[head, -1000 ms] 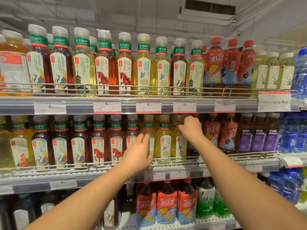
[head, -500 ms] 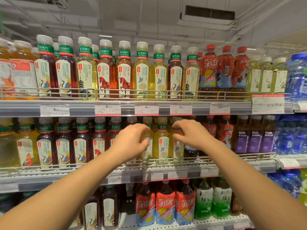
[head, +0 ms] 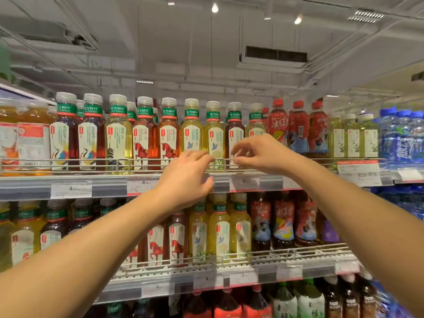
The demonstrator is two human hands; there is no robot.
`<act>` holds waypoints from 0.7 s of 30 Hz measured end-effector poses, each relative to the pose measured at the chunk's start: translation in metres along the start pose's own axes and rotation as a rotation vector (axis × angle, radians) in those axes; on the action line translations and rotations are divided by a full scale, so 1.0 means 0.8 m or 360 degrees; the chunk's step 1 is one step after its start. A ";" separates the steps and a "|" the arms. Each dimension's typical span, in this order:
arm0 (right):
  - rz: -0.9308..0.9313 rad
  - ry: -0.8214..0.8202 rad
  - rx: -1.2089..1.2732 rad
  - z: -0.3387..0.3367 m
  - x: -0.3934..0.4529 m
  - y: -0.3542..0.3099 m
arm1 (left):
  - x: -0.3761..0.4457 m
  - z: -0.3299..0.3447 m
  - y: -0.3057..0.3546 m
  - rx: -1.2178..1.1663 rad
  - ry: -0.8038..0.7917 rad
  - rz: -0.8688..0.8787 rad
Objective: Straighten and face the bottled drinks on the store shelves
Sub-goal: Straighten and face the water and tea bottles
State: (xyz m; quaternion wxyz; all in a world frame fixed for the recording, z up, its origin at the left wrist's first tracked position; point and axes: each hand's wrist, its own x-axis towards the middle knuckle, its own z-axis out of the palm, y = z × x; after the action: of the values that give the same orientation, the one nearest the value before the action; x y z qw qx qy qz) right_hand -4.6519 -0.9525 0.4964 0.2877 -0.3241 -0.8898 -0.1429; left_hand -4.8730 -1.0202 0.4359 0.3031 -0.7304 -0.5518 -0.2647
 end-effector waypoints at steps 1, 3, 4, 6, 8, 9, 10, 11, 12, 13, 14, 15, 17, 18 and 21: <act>0.0015 0.0058 -0.0034 -0.008 0.010 0.001 | 0.007 0.000 -0.001 0.0022 -0.0025 -0.0017; 0.0056 0.0160 -0.0091 -0.023 0.028 0.004 | 0.017 0.002 -0.003 0.0055 -0.0092 -0.0055; 0.0082 0.0197 -0.0124 -0.028 0.037 0.005 | 0.019 0.004 -0.004 0.0064 -0.0126 -0.0072; 0.0139 0.0243 -0.0206 -0.037 0.054 0.008 | 0.021 0.012 -0.005 0.0058 -0.0182 -0.0090; 0.0201 0.0283 -0.0249 -0.043 0.073 0.011 | 0.019 0.021 -0.007 0.0048 -0.0216 -0.0090; 0.0240 0.0302 -0.0246 -0.044 0.082 0.015 | 0.017 0.025 -0.009 0.0054 -0.0215 -0.0084; 0.0280 0.0311 -0.0254 -0.046 0.091 0.018 | 0.017 0.028 -0.011 0.0054 -0.0201 -0.0078; 0.0314 0.0306 -0.0276 -0.047 0.101 0.021 | 0.016 0.030 -0.013 0.0047 -0.0185 -0.0071; 0.0345 0.0283 -0.0295 -0.049 0.109 0.024 | 0.016 0.032 -0.016 0.0035 -0.0171 -0.0067; 0.0367 0.0257 -0.0288 -0.050 0.116 0.027 | 0.016 0.034 -0.018 0.0023 -0.0160 -0.0065; 0.0393 0.0231 -0.0265 -0.050 0.123 0.029 | 0.017 0.035 -0.020 0.0016 -0.0148 -0.0060; 0.0416 0.0208 -0.0247 -0.049 0.129 0.030 | 0.018 0.035 -0.022 0.0007 -0.0134 -0.0060; 0.0453 0.0153 -0.0278 -0.042 0.137 0.030 | 0.018 0.034 -0.025 -0.0016 -0.0103 -0.0073; 0.0462 0.0138 -0.0322 -0.037 0.139 0.030 | 0.018 0.033 -0.025 -0.0022 -0.0093 -0.0074; 0.0464 0.0270 -0.0398 -0.022 0.141 0.031 | 0.017 0.033 -0.025 -0.0009 -0.0071 -0.0064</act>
State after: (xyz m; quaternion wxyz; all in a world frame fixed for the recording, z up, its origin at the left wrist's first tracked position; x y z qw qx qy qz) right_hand -4.6985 -0.8859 0.5803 0.3368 -0.4694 -0.7813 -0.2360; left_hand -4.8875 -0.9880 0.4308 0.2832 -0.7257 -0.5723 -0.2561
